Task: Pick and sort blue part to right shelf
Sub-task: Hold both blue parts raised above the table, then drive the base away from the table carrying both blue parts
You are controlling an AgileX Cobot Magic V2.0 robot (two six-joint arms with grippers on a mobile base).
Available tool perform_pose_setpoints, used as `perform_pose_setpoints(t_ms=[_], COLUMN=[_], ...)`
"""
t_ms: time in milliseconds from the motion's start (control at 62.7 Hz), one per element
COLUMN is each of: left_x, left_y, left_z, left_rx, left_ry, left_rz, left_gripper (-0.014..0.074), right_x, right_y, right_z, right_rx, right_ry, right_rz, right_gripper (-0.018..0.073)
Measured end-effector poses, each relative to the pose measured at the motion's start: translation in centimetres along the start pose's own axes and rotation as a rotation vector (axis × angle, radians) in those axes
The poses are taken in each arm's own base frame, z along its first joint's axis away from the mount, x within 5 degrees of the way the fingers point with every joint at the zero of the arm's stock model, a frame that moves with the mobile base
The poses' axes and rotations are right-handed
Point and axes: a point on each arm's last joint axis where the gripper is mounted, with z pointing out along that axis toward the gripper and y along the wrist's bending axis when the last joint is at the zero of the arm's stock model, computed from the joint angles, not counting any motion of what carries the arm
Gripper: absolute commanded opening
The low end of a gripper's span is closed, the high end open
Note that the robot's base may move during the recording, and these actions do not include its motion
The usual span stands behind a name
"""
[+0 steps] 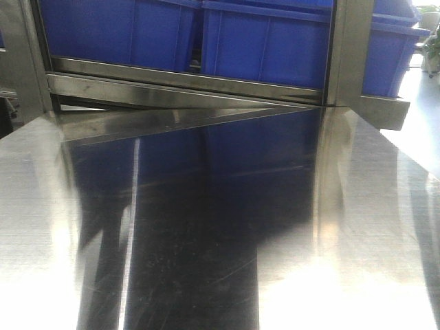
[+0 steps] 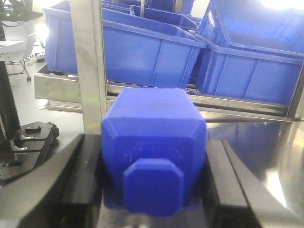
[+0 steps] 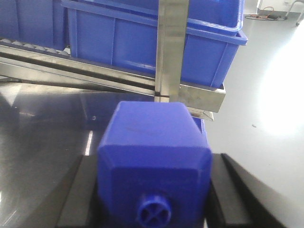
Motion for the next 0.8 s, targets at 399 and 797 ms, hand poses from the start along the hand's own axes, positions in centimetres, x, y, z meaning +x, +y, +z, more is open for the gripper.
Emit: perform_pose_setpoints(t_ms=[399, 797], left_x=[0.00, 0.00], left_y=[0.00, 0.00], left_z=[0.00, 0.00], left_rx=[0.000, -0.001], left_ry=[0.000, 0.000], left_rz=[0.000, 0.002], left_gripper=[0.0228, 0.0228], right_x=[0.00, 0.00], right_y=[0.00, 0.00], right_z=[0.00, 0.00], right_rx=[0.000, 0.000], right_ry=[0.000, 0.000], right_rz=[0.000, 0.000], right_gripper=[0.0330, 0.0330])
